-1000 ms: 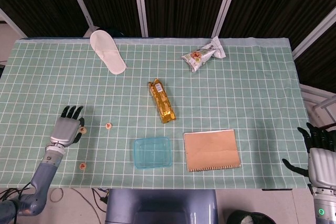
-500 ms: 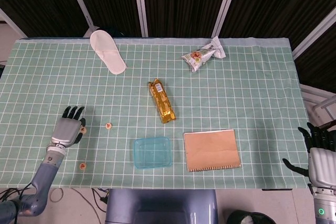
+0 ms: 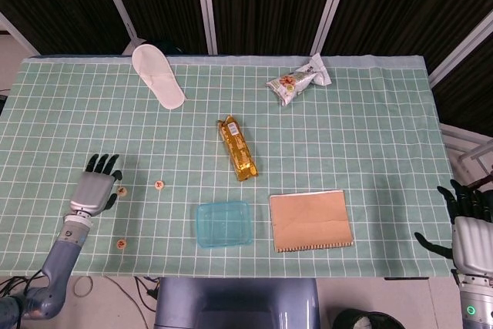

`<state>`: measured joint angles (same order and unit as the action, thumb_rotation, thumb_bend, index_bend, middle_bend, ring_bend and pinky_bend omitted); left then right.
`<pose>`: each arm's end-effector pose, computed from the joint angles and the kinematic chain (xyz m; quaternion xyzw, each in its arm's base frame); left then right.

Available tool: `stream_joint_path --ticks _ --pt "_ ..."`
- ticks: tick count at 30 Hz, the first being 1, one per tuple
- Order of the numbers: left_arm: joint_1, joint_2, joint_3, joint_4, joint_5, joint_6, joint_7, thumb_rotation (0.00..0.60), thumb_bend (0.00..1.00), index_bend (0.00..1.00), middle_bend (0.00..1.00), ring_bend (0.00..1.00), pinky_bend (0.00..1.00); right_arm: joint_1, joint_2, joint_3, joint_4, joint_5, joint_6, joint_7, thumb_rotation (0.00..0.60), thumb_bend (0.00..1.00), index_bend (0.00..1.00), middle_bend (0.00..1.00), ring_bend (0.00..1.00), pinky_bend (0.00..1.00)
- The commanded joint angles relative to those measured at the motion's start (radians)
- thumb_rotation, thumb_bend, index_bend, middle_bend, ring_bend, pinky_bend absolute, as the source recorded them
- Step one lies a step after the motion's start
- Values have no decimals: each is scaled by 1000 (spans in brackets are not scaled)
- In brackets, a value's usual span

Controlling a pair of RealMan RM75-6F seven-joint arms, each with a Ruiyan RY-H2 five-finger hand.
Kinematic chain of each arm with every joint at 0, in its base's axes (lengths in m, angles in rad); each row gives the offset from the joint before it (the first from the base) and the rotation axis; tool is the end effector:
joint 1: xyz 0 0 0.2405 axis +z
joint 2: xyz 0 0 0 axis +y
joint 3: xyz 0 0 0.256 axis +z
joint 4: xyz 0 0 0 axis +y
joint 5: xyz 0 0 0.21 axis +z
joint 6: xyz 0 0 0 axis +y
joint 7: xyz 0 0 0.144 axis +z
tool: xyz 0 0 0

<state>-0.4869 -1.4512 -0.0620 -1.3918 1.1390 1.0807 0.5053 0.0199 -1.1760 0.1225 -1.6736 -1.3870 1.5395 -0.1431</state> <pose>-0.2794 0.2967 0.0288 -0.7310 -0.3335 -0.2223 0.5522 -0.3126 -0.1731 0.1586 0.5282 -0.3926 0.3740 0.6535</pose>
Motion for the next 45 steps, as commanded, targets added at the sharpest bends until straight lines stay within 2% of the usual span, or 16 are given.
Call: stream_joint_path --ticks 1,8,13,23,45 --pt "-14 3 -21 -25 -2 8 11 600 340 300 47 0 53 0 0 1 -1 1 1 0 600 205 150 69 72 0" --pt "-72 0 -84 -118 -29 5 68 600 336 289 47 0 53 -1 1 3 0 4 3 2 600 205 150 69 71 0" --pt "-109 -15 -98 -158 -90 -12 158 600 336 327 48 0 53 -2 3 7 -3 17 -1 3 600 205 150 69 71 0" --pt "-144 -80 -78 -134 -173 -8 258 600 335 358 50 0 53 -3 6 10 -4 21 0 6 600 205 150 69 72 0" --pt "-170 -160 -33 -39 -169 -15 264 600 336 409 52 0 53 -2 3 17 -4 37 -2 1 600 205 150 69 71 0"
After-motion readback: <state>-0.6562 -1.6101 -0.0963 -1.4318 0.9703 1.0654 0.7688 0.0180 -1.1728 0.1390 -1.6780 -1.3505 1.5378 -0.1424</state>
